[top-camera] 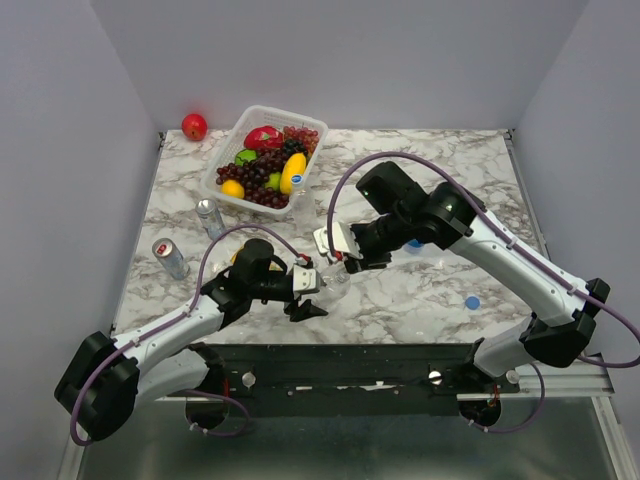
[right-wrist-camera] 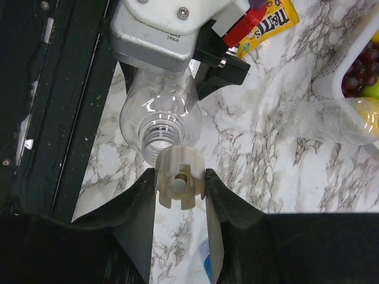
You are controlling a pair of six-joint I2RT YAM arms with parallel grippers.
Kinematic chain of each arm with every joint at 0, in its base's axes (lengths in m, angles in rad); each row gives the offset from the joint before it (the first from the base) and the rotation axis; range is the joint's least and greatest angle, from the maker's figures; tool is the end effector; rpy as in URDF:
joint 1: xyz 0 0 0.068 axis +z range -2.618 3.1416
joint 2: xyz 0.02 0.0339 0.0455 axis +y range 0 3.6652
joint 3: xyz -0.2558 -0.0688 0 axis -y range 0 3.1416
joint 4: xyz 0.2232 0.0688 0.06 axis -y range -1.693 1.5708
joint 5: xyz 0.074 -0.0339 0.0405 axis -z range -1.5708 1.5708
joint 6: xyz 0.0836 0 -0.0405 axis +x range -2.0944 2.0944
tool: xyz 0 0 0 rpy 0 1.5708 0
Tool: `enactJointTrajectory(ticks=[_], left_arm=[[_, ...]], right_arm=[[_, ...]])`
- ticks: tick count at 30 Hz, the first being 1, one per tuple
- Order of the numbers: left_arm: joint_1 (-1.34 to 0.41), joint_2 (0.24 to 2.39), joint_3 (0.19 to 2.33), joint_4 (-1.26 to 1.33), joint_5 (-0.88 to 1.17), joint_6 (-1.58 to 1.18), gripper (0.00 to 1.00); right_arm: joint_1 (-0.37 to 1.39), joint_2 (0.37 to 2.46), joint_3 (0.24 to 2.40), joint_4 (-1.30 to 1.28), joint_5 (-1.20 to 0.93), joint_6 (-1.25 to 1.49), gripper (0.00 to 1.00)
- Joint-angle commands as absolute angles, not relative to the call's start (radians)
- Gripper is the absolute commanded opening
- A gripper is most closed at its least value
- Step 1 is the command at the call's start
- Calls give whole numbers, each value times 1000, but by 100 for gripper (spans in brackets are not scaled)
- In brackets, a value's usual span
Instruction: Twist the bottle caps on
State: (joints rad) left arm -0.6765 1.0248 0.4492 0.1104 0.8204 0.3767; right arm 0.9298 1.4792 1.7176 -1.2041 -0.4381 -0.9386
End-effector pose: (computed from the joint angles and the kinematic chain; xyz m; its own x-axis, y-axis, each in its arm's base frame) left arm 0.1365 -0.1880 0.2022 0.0193 0.3062 -0.9518 0.9997 0.0106 0.0237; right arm 0.1417 0.2492 0.3561 0.4113 -0.6704 -0.6176 -0.9109 -0.3261 -0.2527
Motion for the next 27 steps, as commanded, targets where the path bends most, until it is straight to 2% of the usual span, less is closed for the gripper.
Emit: enactJointTrajectory(ticks=[1, 27], left_arm=[[-684, 1016, 477, 147, 815, 370, 0], [-684, 1011, 482, 192, 804, 354, 0]], right_arm=[[939, 1482, 1733, -1223, -466, -968, 27], [946, 1485, 1681, -1243, -512, -997, 28]])
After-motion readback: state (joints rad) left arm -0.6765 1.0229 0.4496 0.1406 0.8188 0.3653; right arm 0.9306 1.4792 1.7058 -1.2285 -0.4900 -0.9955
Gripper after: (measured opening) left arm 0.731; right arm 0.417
